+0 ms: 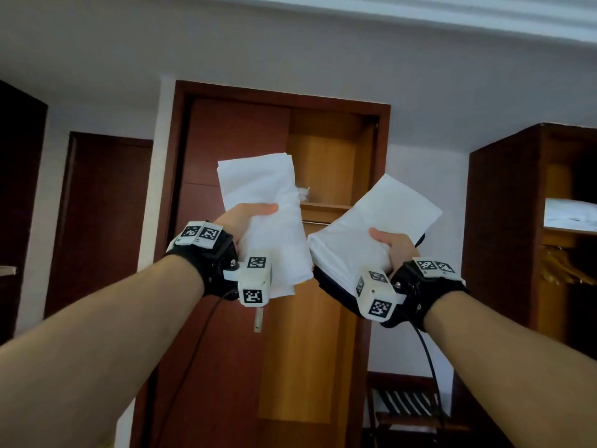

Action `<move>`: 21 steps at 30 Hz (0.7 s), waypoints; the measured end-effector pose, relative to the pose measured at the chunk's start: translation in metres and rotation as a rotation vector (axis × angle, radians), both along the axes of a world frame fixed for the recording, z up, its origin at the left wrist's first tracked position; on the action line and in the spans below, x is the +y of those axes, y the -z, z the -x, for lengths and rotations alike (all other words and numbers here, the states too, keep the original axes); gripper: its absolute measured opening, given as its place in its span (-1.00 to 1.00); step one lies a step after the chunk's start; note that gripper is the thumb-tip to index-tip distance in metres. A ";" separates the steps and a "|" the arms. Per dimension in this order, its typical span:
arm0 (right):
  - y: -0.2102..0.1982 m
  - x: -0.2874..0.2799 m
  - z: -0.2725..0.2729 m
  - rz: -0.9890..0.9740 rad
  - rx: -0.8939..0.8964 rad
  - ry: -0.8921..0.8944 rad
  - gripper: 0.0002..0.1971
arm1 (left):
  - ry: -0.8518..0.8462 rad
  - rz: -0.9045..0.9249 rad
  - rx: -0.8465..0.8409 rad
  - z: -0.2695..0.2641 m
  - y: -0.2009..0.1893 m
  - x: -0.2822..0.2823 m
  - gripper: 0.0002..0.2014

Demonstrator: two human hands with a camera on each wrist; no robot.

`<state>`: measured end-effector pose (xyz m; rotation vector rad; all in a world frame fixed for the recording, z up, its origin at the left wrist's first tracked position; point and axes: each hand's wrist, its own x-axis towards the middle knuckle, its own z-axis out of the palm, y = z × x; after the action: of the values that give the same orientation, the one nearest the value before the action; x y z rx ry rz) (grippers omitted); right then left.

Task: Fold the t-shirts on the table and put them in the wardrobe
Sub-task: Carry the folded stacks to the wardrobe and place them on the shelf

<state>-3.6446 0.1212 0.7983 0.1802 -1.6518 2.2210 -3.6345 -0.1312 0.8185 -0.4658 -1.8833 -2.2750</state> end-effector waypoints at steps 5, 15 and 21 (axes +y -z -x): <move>-0.002 0.016 0.113 0.021 -0.006 -0.005 -0.89 | 0.018 -0.003 -0.020 0.115 -0.002 0.017 -0.81; -0.017 0.086 0.346 -0.027 0.002 0.004 -0.77 | -0.029 0.000 0.028 0.340 -0.012 0.083 -0.85; -0.042 0.123 0.473 -0.057 0.042 -0.050 -0.68 | -0.020 0.014 0.076 0.459 -0.033 0.126 -0.85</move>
<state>-4.1173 0.2446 0.8398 0.2841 -1.7071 2.1919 -4.0938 -0.0052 0.8513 -0.5251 -1.8607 -2.2003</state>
